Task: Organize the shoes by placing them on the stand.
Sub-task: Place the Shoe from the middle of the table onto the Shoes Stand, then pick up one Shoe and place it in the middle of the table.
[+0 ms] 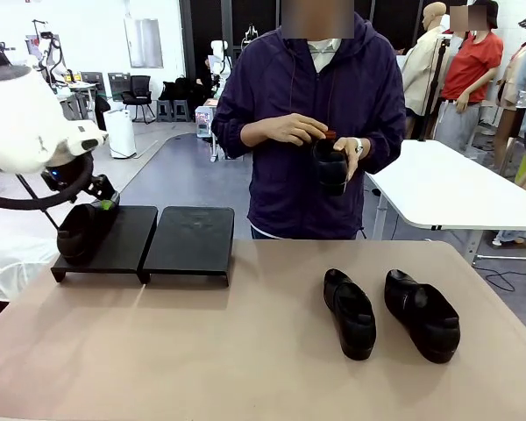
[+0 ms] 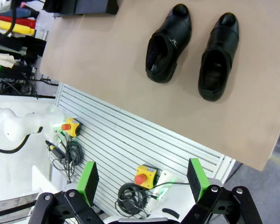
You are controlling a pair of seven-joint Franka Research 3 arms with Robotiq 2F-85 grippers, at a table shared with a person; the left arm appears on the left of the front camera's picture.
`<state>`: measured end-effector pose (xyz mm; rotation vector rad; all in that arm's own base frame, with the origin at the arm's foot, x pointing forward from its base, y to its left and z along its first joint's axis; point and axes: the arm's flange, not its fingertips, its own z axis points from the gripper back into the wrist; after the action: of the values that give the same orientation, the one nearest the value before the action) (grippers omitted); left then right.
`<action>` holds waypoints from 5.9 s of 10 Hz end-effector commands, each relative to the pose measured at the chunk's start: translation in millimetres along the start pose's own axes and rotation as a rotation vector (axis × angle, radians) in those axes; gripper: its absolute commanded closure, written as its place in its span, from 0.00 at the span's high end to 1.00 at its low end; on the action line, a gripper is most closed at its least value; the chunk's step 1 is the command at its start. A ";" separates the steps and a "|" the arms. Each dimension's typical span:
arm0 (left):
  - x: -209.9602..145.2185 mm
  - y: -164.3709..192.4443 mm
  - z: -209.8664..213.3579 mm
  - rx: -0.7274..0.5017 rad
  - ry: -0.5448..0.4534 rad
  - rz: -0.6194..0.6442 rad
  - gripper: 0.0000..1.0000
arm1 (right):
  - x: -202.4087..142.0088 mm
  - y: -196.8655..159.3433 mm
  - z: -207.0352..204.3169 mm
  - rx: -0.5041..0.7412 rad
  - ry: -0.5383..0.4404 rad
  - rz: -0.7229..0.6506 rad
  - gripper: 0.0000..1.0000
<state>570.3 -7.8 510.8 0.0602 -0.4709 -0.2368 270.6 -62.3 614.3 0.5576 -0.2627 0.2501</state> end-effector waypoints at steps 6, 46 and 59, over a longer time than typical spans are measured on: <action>-164.3 7.0 123.0 -0.440 -0.030 -0.387 1.00 | 0.5 -0.6 3.4 -0.005 0.006 0.008 1.00; -253.2 17.9 140.1 -0.577 -0.430 -0.101 1.00 | -63.3 -65.2 219.1 -0.107 -0.241 0.153 1.00; -253.2 17.9 140.1 -0.577 -0.430 -0.101 1.00 | -3.4 18.2 148.0 -0.322 0.027 0.148 1.00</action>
<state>294.3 70.3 527.6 -0.5471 -0.8184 -0.4747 240.4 -126.1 744.8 0.2306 -0.3273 0.3787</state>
